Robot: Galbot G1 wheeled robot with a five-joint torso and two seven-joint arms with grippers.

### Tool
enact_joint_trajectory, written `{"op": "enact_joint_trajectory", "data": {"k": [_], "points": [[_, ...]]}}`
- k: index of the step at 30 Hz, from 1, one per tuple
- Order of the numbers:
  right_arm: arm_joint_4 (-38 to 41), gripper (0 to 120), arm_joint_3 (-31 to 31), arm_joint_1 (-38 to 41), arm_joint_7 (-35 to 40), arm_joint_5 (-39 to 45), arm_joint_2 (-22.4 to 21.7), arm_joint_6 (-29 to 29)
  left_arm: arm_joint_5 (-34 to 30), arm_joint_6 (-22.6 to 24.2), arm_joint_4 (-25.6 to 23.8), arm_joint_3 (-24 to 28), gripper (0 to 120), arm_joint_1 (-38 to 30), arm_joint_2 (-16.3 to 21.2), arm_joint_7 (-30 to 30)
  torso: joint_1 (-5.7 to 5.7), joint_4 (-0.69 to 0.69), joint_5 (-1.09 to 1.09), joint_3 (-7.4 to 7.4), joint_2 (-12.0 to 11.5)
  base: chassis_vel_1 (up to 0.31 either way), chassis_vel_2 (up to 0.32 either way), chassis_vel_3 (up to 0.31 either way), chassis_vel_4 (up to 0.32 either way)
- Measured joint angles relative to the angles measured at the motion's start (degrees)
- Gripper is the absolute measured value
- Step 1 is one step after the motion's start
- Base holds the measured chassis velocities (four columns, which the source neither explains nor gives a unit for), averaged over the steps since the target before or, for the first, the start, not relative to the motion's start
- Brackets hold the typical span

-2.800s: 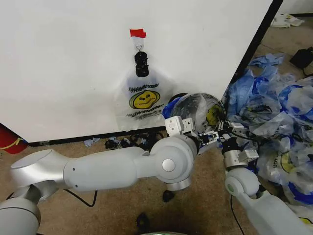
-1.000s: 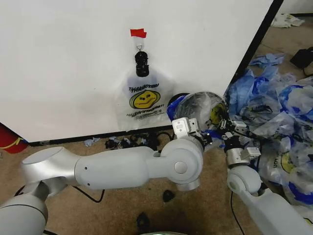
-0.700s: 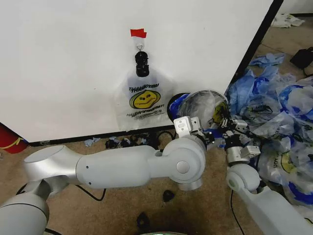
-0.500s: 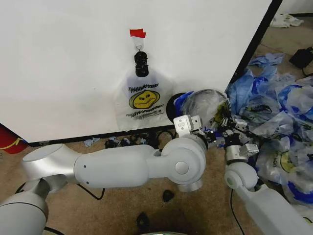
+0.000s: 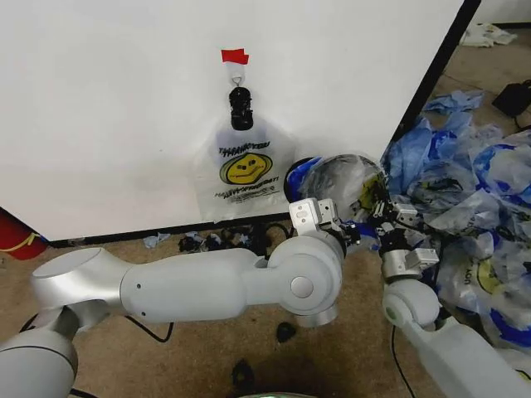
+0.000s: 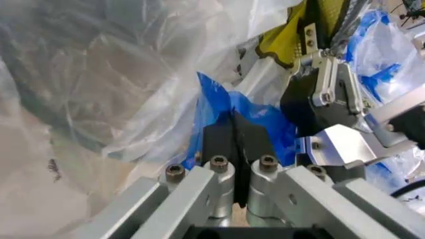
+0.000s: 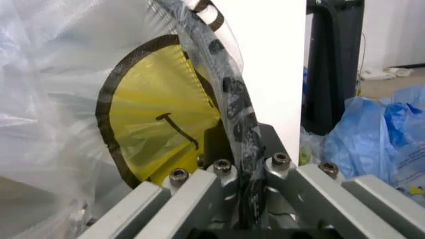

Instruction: Pick up the garbage bag from the wall and place it over the trash bin.

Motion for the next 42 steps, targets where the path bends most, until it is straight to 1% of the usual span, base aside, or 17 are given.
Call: {"op": "enact_joint_trajectory", "data": {"k": [6,9,11,13,23,26,31,36,42], "points": [[1.63,0,0.04,-1.20,1.48,-0.34,-0.37,-0.94,0.32,0.10,0.05,0.39,0,0.43,-0.31,0.01,0.00,-0.02,0.00,0.00,0.00,0.000,0.000,0.000,0.000],[2.16,0,-0.17,-2.08,1.77,-0.49,-0.01,-0.99,0.46,0.14,0.04,0.48,0,0.51,-0.35,0.02,0.00,-0.05,0.00,0.01,0.00,0.000,0.000,0.000,0.000],[2.51,0,-0.24,-2.57,2.05,-0.65,0.13,-1.09,0.53,0.16,0.02,0.49,0,0.52,-0.30,0.02,0.01,-0.09,0.00,0.01,-0.01,0.000,0.000,0.000,0.000],[2.68,0,-0.28,-2.74,2.12,-0.73,0.14,-1.11,0.55,0.16,-0.04,0.49,0,0.52,-0.23,0.02,0.01,-0.10,0.00,0.01,-0.01,0.000,0.000,0.000,0.000],[3.44,0,-0.50,-3.12,4.06,-0.68,-0.26,-2.21,0.44,0.13,-0.94,0.30,0,0.74,0.12,0.03,0.00,-0.09,-0.01,0.01,0.00,0.000,0.000,0.000,0.000],[3.70,0,-0.85,-3.40,5.51,-0.67,-0.23,-2.94,0.29,0.10,-1.46,0.24,0,0.81,0.35,0.05,0.00,-0.10,0.00,0.00,0.00,0.000,0.000,0.000,0.000],[4.74,0,-1.80,-3.41,11.71,0.89,-0.25,-5.76,0.01,0.04,-2.62,0.24,0,0.85,0.97,0.22,0.00,-0.09,-0.01,0.00,0.00,0.000,0.000,0.000,0.000],[4.89,0,-2.45,-3.35,14.63,1.34,0.27,-6.47,-0.52,-0.14,-3.87,0.23,0,1.24,1.54,1.33,0.00,-0.10,0.00,0.00,-0.01,0.000,0.000,0.000,0.000],[4.82,0,-2.57,-2.64,17.21,2.77,0.69,-7.03,-1.38,-0.50,-6.61,0.10,0,1.91,2.73,3.61,-0.01,-0.09,-0.01,0.00,0.00,0.000,0.000,0.000,0.000]]}}
